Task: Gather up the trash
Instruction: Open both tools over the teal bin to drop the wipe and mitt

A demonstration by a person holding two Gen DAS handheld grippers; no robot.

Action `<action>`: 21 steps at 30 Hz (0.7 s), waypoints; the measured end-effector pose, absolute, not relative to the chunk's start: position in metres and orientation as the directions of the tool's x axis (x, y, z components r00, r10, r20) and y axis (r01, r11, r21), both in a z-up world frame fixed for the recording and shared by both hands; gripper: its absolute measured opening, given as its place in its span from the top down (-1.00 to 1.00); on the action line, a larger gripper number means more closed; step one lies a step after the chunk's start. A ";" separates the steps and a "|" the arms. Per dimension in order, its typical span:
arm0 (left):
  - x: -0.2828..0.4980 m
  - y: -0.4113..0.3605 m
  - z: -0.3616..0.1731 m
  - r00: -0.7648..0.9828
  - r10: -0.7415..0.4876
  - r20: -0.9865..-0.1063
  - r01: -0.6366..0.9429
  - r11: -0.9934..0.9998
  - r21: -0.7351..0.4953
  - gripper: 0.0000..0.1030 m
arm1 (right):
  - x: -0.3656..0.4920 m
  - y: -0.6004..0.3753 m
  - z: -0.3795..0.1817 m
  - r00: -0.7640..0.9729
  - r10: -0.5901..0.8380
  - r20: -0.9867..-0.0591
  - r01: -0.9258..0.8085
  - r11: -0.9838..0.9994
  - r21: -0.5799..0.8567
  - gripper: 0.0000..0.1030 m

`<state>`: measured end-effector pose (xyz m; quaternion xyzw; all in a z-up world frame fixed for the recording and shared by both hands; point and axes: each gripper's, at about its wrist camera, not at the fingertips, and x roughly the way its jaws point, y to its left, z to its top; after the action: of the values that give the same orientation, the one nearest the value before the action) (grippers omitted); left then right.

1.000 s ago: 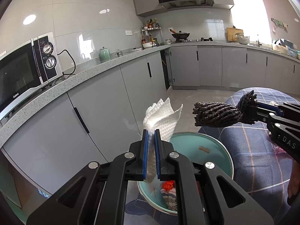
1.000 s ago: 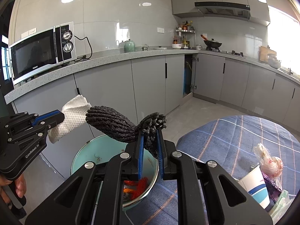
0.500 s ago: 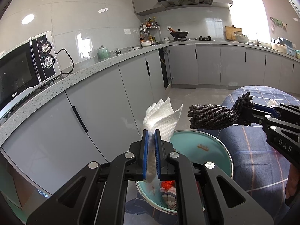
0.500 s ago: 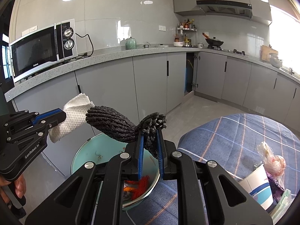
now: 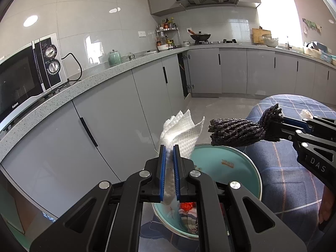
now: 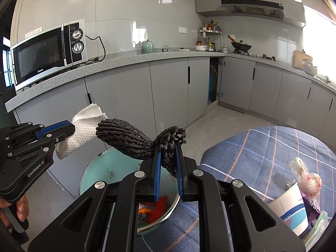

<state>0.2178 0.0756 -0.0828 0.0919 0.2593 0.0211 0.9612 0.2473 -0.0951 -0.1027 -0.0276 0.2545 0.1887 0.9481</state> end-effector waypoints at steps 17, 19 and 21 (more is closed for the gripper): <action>0.220 0.076 -0.085 0.859 0.077 -0.507 0.020 0.983 0.183 0.77 | 0.252 -0.083 -0.112 0.774 0.350 -0.528 -0.393 0.919 0.033 0.68; 0.220 0.076 -0.085 0.859 0.085 -0.504 0.011 0.983 0.185 0.53 | 0.252 -0.082 -0.114 0.771 0.349 -0.532 -0.394 0.919 0.031 0.63; 0.218 0.075 -0.085 0.865 0.102 -0.492 -0.006 0.981 0.193 0.15 | 0.253 -0.083 -0.116 0.767 0.348 -0.539 -0.393 0.919 0.035 0.44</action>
<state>0.2184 0.0753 -0.0848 0.0929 0.2585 0.0281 0.9611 0.2534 -0.0825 -0.1159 -0.0398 0.2788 0.1972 0.9391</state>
